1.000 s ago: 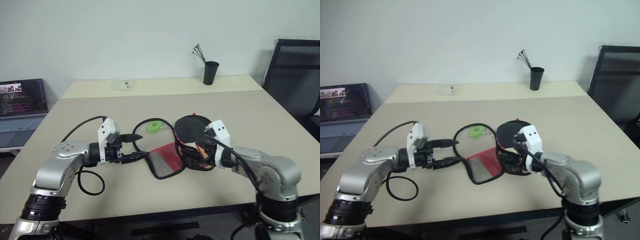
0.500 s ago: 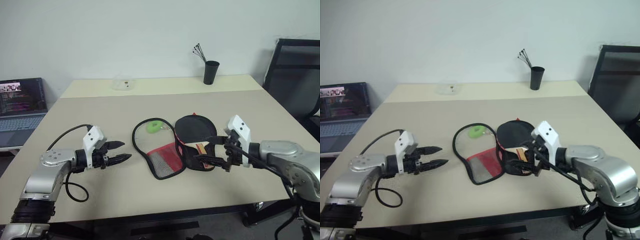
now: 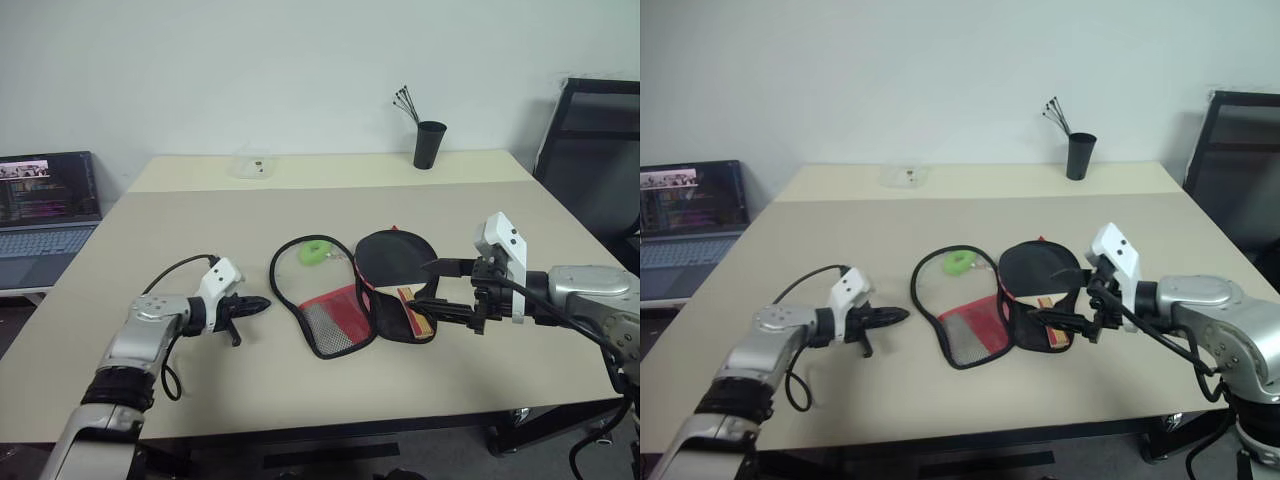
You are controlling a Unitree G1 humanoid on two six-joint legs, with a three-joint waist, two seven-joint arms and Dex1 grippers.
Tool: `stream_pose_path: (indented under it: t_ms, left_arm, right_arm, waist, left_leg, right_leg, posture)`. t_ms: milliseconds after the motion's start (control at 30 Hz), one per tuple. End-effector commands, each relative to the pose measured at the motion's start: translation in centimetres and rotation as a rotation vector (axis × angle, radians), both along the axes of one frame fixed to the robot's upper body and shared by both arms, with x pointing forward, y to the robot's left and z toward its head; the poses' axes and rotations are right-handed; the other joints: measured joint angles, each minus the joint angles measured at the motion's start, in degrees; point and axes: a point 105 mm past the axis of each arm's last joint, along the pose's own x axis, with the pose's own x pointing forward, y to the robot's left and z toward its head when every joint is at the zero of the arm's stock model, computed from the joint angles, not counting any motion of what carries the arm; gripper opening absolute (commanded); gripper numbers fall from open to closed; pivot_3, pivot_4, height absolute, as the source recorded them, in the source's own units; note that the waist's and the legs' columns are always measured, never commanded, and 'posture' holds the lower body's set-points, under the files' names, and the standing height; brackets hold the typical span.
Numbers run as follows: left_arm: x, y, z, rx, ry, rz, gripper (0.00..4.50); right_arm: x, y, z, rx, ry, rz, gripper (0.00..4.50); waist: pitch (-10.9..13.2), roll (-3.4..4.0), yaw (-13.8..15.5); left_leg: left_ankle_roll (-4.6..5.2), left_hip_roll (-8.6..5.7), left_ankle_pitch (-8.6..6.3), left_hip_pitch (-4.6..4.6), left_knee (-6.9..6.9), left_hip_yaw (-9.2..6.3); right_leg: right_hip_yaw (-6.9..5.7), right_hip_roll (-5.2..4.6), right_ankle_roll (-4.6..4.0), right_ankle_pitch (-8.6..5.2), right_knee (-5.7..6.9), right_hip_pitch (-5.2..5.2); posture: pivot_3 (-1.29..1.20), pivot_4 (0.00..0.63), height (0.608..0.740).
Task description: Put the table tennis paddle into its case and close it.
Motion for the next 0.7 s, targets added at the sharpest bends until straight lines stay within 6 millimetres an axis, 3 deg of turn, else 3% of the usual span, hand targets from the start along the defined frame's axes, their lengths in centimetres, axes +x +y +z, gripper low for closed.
stream_pose_path:
  t_ms: [33,333,600,700]
  left_arm:
    - [0.7,-1.3,0.6,0.005,-0.03,-0.044,0.03]
    - [1.2,-4.6,0.9,-0.058,-0.043,-0.125,0.03]
    - [1.6,-10.6,7.7,-0.176,-0.219,-0.283,0.03]
    - [1.7,-14.2,9.8,-0.204,-0.266,-0.366,0.03]
  right_arm:
    - [-0.5,-0.1,1.1,0.006,-0.056,0.005,4.5]
    - [-0.5,-0.2,0.9,0.008,-0.06,-0.014,4.5]
    - [-0.3,-1.5,1.1,-0.003,-0.053,-0.056,4.5]
    - [0.0,-2.8,1.0,-0.006,-0.04,-0.11,4.5]
  waist:
    - [0.0,0.0,0.1]
    - [0.0,-0.02,0.5]
    - [0.1,-0.16,0.6]
    - [0.1,-0.16,0.6]
  left_leg:
    - [0.0,0.0,0.0,0.0,0.0,0.0]
    - [0.0,-0.02,0.0,-0.01,0.04,0.02]
    - [0.0,-0.08,0.01,-0.15,0.17,-0.01]
    - [0.0,-0.13,0.01,-0.15,0.19,0.0]
  right_leg:
    - [0.0,0.0,0.0,0.0,0.0,0.0]
    - [-0.03,0.08,0.01,0.01,0.03,0.03]
    - [-0.06,0.08,0.09,0.06,0.01,0.02]
    - [-0.05,0.08,0.11,0.07,0.0,0.03]
  posture:
    - [0.0,0.15,0.74]
    - [0.0,0.15,0.74]
    - [0.0,0.15,0.74]
    - [0.0,0.15,0.74]
